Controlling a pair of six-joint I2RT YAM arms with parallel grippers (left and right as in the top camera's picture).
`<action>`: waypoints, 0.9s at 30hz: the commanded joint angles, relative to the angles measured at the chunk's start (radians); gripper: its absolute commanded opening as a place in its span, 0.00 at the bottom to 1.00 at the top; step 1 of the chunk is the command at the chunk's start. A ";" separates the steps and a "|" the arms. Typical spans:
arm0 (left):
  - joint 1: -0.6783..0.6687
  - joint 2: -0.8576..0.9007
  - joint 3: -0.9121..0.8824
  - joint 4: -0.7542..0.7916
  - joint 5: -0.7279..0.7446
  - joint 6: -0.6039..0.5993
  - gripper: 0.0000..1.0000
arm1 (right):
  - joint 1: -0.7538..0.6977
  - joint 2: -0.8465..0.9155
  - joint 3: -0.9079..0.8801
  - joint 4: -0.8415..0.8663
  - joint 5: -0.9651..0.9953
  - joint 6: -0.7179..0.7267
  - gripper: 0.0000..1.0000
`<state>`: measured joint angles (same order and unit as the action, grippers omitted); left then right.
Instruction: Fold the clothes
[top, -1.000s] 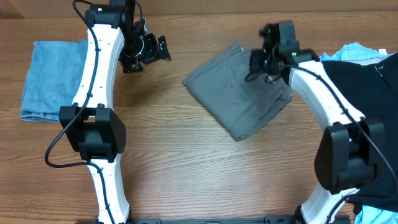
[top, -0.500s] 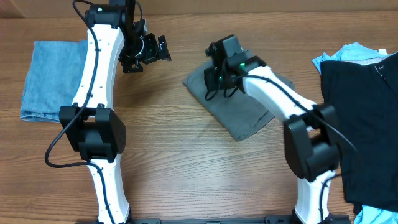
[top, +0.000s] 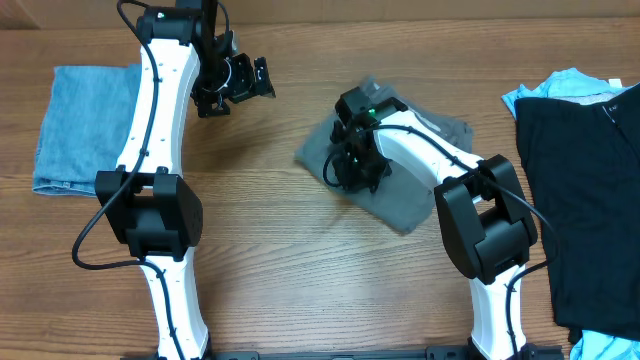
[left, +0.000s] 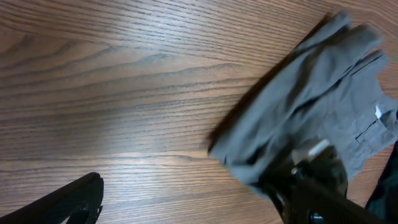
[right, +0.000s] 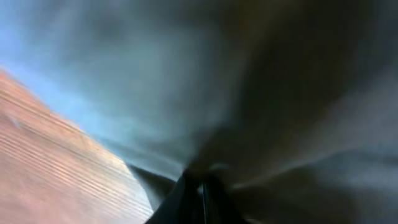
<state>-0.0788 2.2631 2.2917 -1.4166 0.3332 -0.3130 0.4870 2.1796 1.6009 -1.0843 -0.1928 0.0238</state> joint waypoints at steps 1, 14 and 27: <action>-0.006 -0.005 0.030 0.000 -0.004 -0.002 1.00 | 0.006 0.003 -0.026 -0.119 0.114 -0.040 0.11; -0.007 -0.004 0.030 0.000 -0.004 -0.002 1.00 | -0.031 -0.231 0.006 -0.202 0.254 0.034 0.08; -0.007 -0.005 0.030 0.000 -0.004 -0.002 1.00 | -0.048 -0.201 -0.041 0.240 0.299 0.564 0.07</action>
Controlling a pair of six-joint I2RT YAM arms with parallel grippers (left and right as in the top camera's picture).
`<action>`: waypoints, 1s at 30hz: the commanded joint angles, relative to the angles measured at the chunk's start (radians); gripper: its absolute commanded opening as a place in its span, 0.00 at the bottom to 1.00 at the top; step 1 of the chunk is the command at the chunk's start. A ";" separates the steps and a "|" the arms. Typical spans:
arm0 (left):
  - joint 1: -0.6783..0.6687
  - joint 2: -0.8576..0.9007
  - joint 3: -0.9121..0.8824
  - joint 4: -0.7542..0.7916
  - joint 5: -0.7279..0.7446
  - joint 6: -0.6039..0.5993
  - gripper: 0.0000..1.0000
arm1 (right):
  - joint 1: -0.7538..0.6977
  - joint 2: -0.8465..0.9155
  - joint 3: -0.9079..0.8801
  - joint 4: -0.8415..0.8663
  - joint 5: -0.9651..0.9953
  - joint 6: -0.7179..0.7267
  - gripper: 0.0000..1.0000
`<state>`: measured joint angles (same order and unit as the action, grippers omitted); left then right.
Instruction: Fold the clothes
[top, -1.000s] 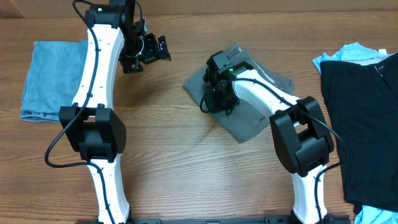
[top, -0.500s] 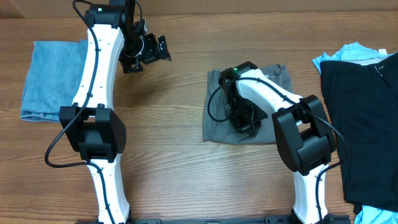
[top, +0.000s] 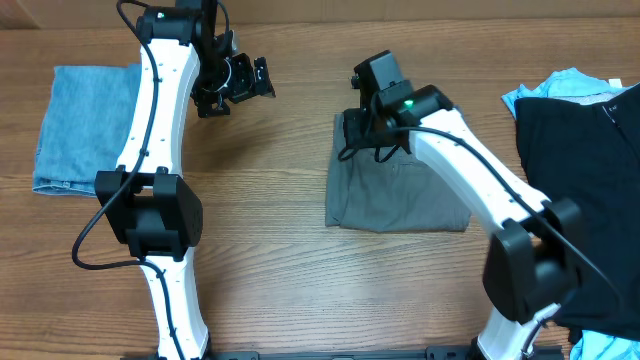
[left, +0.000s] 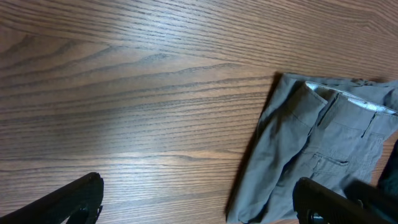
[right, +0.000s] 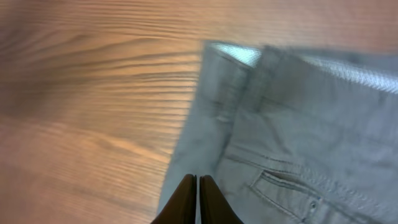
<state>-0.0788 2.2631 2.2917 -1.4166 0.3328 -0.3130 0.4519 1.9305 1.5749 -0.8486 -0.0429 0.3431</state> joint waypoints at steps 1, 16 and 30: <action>-0.007 -0.005 0.030 0.000 -0.003 -0.002 1.00 | -0.014 0.060 -0.015 0.005 0.181 0.282 0.07; -0.006 -0.005 0.030 0.000 -0.003 -0.002 1.00 | -0.011 0.310 -0.016 0.134 -0.070 0.349 0.06; -0.006 -0.004 0.030 0.000 -0.003 -0.002 1.00 | 0.140 0.324 -0.012 -0.293 -0.192 -0.369 0.05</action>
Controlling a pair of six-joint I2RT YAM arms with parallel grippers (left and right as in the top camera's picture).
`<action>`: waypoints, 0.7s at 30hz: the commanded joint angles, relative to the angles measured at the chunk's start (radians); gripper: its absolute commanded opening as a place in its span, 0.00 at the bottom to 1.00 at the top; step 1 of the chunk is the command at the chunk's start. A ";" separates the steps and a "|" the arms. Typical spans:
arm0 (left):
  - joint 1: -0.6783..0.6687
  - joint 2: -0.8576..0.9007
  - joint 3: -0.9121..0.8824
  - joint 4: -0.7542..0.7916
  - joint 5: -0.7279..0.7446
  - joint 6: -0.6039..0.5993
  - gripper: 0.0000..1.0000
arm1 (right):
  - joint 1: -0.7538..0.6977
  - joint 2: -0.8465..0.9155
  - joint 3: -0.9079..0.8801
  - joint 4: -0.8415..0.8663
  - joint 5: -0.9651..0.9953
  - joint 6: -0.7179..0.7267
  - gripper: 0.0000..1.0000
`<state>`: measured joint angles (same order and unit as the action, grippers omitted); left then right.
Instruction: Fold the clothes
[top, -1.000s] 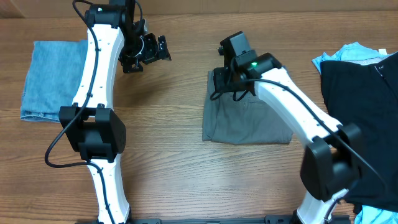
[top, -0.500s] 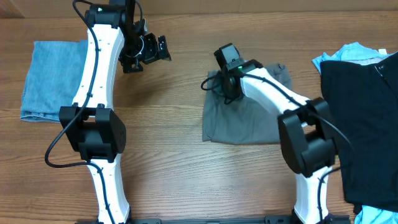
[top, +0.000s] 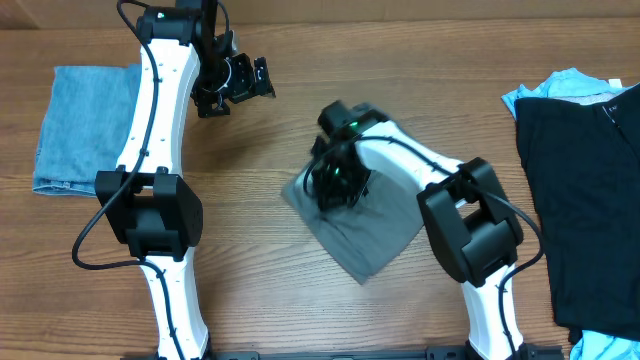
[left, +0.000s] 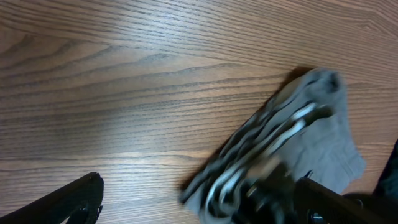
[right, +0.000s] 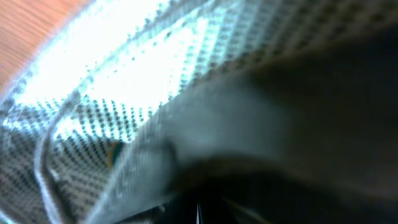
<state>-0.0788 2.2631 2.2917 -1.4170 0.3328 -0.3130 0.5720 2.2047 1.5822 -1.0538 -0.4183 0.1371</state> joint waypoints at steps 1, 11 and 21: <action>-0.006 -0.004 0.030 0.001 -0.003 -0.002 1.00 | 0.019 0.042 -0.005 -0.106 0.200 -0.164 0.05; -0.006 -0.005 0.030 0.001 -0.003 -0.002 1.00 | -0.096 -0.267 0.129 -0.174 0.209 0.147 0.09; -0.006 -0.005 0.030 0.001 -0.003 -0.002 1.00 | -0.362 -0.285 -0.026 -0.372 0.385 0.305 0.04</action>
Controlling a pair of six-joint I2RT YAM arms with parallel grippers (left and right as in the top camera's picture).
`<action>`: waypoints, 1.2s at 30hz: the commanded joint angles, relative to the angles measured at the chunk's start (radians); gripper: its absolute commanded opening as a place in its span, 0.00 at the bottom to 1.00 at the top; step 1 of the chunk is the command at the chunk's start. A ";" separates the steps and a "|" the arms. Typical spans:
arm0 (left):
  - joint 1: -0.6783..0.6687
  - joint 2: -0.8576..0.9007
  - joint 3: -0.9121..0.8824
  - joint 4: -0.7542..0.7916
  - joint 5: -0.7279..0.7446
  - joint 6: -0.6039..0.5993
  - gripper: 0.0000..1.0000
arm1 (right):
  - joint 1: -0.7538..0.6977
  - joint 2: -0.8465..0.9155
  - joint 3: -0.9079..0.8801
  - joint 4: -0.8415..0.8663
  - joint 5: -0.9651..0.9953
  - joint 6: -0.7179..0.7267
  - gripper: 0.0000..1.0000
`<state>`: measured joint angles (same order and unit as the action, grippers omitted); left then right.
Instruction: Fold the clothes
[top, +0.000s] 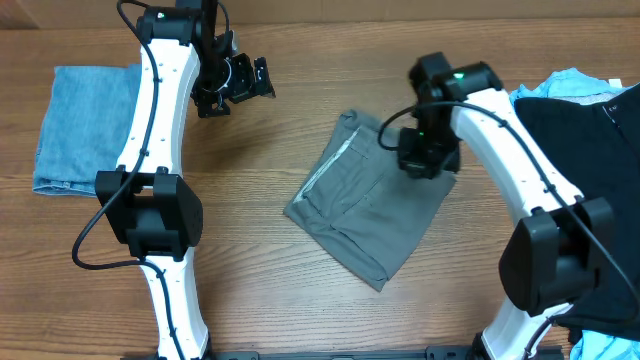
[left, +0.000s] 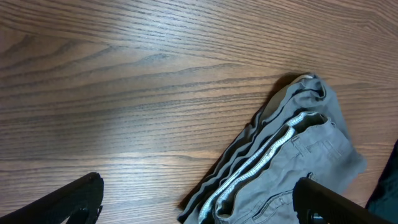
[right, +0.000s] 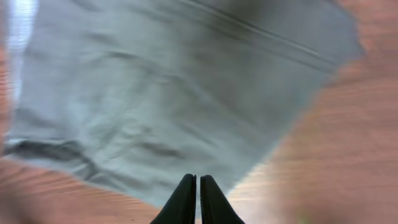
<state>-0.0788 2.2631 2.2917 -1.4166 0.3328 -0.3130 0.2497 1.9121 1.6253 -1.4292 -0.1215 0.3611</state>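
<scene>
Grey shorts (top: 365, 205) lie slantwise at the table's middle, folded, their waistband with pale lining (left: 273, 149) showing along the left edge. My right gripper (top: 427, 155) hovers over the shorts' upper right edge; in the right wrist view its fingers (right: 198, 180) are shut, with the grey cloth (right: 155, 81) below and nothing seen between them. My left gripper (top: 252, 78) hangs at the far left, away from the shorts, and is open (left: 196, 182) above bare wood.
A folded blue towel (top: 75, 125) lies at the far left. A black garment (top: 590, 180) covers the right side, with a light blue one (top: 560, 85) behind it. Wooden table (top: 260, 280) shows around the shorts.
My right gripper was pressed into the shorts' upper left part; now it is over their upper right edge, above the cloth. The shorts lie wider, waistband lining showing. The left arm is unchanged.
My right gripper was on the slanted grey shorts at the middle. Then the shorts lay squared up, the gripper at their top left corner. Then they lay slanted again with the gripper buried in the cloth. Now it hovers shut at their right.
</scene>
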 joint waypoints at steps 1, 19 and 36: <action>-0.006 -0.004 0.030 0.000 -0.003 -0.002 1.00 | -0.054 0.008 -0.093 0.007 0.114 0.097 0.04; -0.006 -0.005 0.030 0.000 -0.003 -0.002 1.00 | -0.105 0.009 -0.468 0.494 0.093 0.137 0.04; -0.006 -0.005 0.030 0.122 -0.106 0.000 1.00 | -0.105 0.008 -0.446 0.612 0.059 0.018 0.09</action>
<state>-0.0788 2.2631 2.2917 -1.3327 0.2726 -0.3130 0.1440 1.9087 1.1774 -0.8043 -0.0742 0.4141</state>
